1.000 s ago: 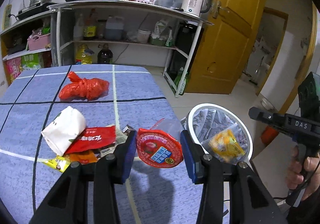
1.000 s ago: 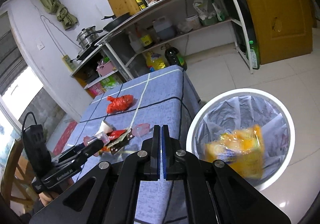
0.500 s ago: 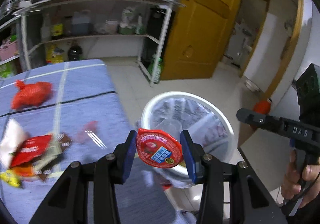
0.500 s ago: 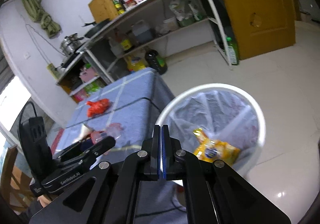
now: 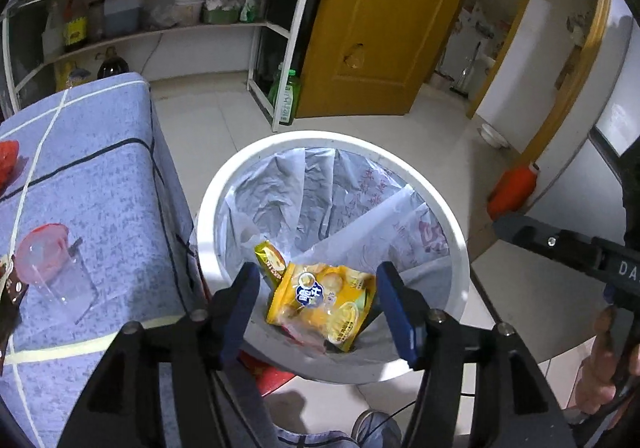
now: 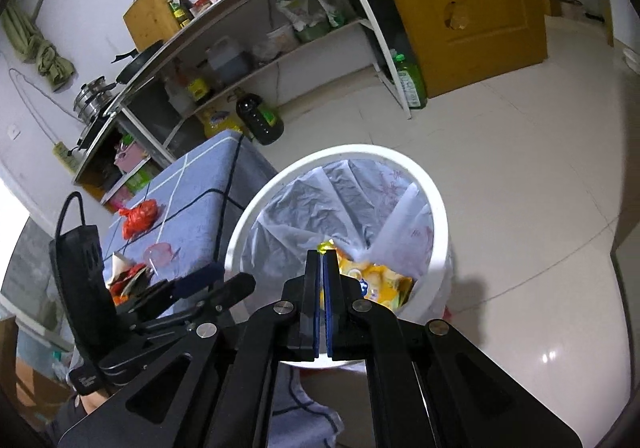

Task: Collect trash
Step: 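Open the left gripper to drop the plastic cup into the bin, then grasp the white paper cup with the left gripper while the right gripper grasps the clear plastic cup, then carry both cups over the bin and open both grippers to drop them, then grasp the yellow snack bag with the left gripper from the table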

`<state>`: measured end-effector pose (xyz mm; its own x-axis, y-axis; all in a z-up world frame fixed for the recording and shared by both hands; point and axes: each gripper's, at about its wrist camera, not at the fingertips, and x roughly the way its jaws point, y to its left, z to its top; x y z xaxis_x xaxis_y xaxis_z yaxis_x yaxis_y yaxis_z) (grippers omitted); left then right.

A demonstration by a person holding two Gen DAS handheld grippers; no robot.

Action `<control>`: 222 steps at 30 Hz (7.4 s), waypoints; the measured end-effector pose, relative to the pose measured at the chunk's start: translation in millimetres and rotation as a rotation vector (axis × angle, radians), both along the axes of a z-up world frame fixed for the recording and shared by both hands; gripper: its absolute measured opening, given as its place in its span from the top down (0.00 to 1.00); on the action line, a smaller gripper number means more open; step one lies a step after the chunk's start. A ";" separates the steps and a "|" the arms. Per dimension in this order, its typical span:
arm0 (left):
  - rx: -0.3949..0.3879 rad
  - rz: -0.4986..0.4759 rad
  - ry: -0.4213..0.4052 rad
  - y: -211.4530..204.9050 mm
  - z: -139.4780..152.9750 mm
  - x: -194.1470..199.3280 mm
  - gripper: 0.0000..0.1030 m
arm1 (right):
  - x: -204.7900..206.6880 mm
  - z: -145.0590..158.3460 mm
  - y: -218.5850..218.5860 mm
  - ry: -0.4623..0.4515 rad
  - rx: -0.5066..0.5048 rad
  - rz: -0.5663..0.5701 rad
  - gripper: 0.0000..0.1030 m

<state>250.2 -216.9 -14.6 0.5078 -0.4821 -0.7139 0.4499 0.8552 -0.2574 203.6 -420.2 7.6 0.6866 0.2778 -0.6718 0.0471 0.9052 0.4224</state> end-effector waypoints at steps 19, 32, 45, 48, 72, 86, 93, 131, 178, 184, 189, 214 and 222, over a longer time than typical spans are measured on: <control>-0.028 0.230 -0.149 138.3 54.2 -36.4 0.37 | 12.7 22.0 99.0 -0.131 -0.050 0.232 0.73; 0.036 0.445 -0.156 265.3 43.5 -43.7 0.36 | 34.6 4.8 200.0 -0.102 -0.152 0.443 0.60; 0.091 0.411 -0.107 299.4 15.6 -3.0 0.27 | 68.9 -20.1 249.0 -0.058 -0.300 0.523 0.48; 0.106 0.371 -0.106 294.0 12.7 1.1 0.24 | 75.6 -24.7 252.4 -0.042 -0.308 0.526 0.48; 0.206 0.358 -0.160 280.9 17.5 -10.0 0.71 | 93.6 -35.7 263.8 0.038 -0.283 0.494 0.67; 0.144 0.431 -0.227 301.3 47.8 -28.4 0.89 | 79.7 -21.4 256.8 -0.006 -0.263 0.495 0.67; 0.105 0.439 -0.257 304.2 61.2 -35.8 0.89 | 76.3 -16.0 252.9 -0.025 -0.255 0.490 0.67; -0.028 -0.092 -0.133 11.8 32.0 2.4 0.87 | 28.5 -34.1 39.5 0.074 -0.252 0.080 0.66; 0.073 0.296 -0.245 206.1 59.7 -52.0 0.69 | 13.6 25.3 163.8 -0.156 -0.223 0.319 0.52; 0.082 0.347 -0.200 244.9 46.1 -50.1 0.69 | 28.4 16.5 196.5 -0.115 -0.198 0.396 0.52; 0.050 0.379 -0.172 272.6 36.4 -49.7 0.69 | 37.8 9.9 220.6 -0.096 -0.184 0.453 0.52; 0.089 0.407 -0.012 292.0 -8.4 -41.8 0.48 | 46.1 -4.8 259.6 -0.063 -0.208 0.565 0.52; 0.051 0.394 -0.023 291.1 -6.3 -44.7 0.69 | 45.5 -5.7 270.1 -0.052 -0.205 0.579 0.52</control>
<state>205.5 74.2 -21.0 0.6628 -0.2112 -0.7184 0.0894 0.9749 -0.2041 249.1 -150.2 1.9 0.4961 0.4842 -0.7207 -0.4924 0.8406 0.2257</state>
